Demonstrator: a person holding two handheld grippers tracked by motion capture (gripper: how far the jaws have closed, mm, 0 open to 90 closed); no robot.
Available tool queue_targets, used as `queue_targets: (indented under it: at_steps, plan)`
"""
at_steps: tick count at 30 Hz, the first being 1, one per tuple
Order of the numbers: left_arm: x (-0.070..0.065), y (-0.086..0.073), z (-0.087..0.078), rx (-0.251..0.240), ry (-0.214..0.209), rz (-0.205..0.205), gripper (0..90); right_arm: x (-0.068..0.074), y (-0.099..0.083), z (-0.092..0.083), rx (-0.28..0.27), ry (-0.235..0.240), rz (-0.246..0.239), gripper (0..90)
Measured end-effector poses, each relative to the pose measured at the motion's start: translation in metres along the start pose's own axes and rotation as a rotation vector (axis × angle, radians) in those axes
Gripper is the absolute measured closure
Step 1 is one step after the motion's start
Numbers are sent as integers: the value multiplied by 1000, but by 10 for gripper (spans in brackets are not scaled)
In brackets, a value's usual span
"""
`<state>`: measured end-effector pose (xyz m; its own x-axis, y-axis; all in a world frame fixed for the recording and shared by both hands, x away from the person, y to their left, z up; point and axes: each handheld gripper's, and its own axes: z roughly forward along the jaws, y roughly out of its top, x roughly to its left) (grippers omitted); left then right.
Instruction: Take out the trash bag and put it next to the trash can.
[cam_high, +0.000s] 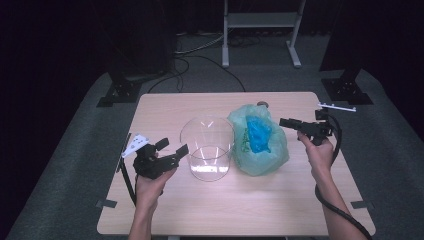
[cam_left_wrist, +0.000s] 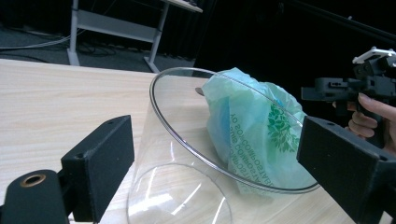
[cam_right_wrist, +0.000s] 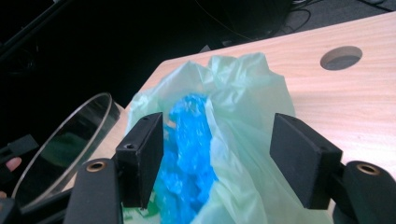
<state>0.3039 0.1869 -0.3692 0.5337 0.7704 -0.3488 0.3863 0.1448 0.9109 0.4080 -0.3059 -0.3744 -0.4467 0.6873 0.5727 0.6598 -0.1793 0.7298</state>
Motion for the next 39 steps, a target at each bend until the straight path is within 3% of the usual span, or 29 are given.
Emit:
queue_targets:
  at_steps: [20, 39]
  plan:
    - [2, 0, -1, 1, 5, -1, 96, -6, -30, -11, 62, -15, -74, 329]
    - [2, 0, -2, -2, 8, -2, 96, -19, -63, -20, 75, -39, -87, 327]
